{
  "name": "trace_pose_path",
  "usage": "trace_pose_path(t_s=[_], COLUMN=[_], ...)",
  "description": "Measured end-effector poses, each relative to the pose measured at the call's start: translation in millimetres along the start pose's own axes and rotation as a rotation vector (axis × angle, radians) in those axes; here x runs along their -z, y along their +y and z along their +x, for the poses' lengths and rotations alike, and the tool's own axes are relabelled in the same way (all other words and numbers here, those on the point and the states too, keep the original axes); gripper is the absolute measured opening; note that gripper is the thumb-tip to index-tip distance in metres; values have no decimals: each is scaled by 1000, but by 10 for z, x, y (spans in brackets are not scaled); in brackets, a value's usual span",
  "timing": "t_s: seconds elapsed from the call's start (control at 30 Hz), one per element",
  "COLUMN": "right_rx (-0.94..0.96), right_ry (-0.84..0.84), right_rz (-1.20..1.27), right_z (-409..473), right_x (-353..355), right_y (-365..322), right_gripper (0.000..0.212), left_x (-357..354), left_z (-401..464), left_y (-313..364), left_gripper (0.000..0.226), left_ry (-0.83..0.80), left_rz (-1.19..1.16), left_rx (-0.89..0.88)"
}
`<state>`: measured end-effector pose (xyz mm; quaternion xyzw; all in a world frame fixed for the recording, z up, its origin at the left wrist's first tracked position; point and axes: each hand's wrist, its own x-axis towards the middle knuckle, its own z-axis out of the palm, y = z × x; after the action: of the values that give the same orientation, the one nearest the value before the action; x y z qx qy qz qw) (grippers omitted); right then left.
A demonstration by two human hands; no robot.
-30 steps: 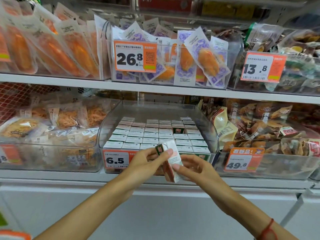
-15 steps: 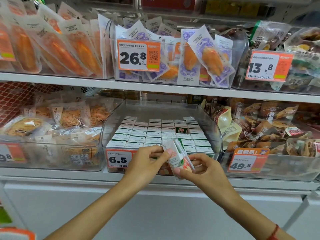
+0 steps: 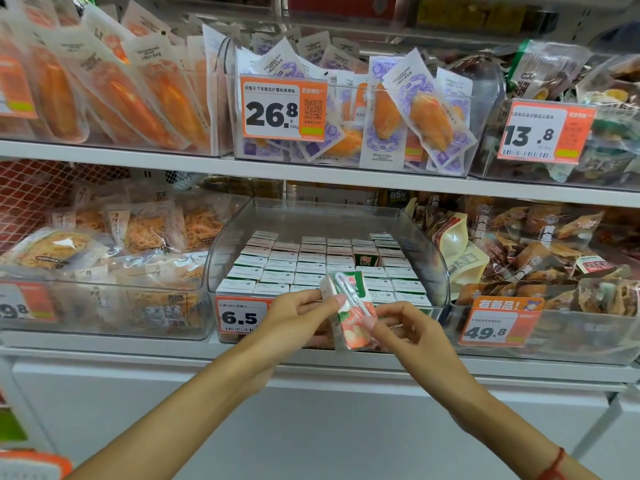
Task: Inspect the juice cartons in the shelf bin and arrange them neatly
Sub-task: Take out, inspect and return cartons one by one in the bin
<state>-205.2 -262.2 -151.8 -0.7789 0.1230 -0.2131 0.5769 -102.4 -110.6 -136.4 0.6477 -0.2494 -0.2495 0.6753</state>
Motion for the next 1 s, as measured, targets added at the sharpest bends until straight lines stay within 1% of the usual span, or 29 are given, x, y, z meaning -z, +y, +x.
trace_pose_path(t_s=[0.07, 0.13, 0.2, 0.3, 0.43, 0.53, 0.63, 0.7, 0.77, 0.87, 0.93, 1.0], right_rx=[-33, -17, 19, 61, 165, 254, 332, 369, 387, 379, 369, 369], right_ry=[-82, -146, -164, -144, -95, -84, -35, 0, 40, 115, 154, 199], right_rz=[55, 64, 64, 77, 32, 3, -38, -69, -93, -109, -119, -150], right_z=[2, -8, -17, -16, -14, -29, -35, -39, -41, -36, -31, -35], right_x=[28, 31, 25, 48, 121, 158, 177, 176, 171, 168, 166, 162], right_y=[-9, -5, -11, -32, -56, -65, -50, -43, -35, -34, -37, -35], right_gripper=[50, 44, 40, 39, 34, 35, 39, 39, 39, 41, 40, 40], left_x=[42, 64, 80, 91, 36, 33, 35, 19, -11, -64, -108, -167], left_z=[1, -10, -23, -26, -36, -23, -18, -20, -17, -20, -44, -72], left_y=[34, 53, 62, 49, 10, -32, -19, -7, -21, -51, -53, -59], left_gripper=[16, 17, 18, 26, 41, 45, 48, 49, 49, 43, 41, 43], left_ry=[-37, -68, -96, -148, -196, -211, -218, -182, -86, 55, 84, 79], left_rz=[1, 14, 42, 76, 213, 241, 273, 303, 324, 261, 213, 147], left_rx=[-14, -50, -97, -176, -326, -366, -397, -416, -434, -430, -424, -404])
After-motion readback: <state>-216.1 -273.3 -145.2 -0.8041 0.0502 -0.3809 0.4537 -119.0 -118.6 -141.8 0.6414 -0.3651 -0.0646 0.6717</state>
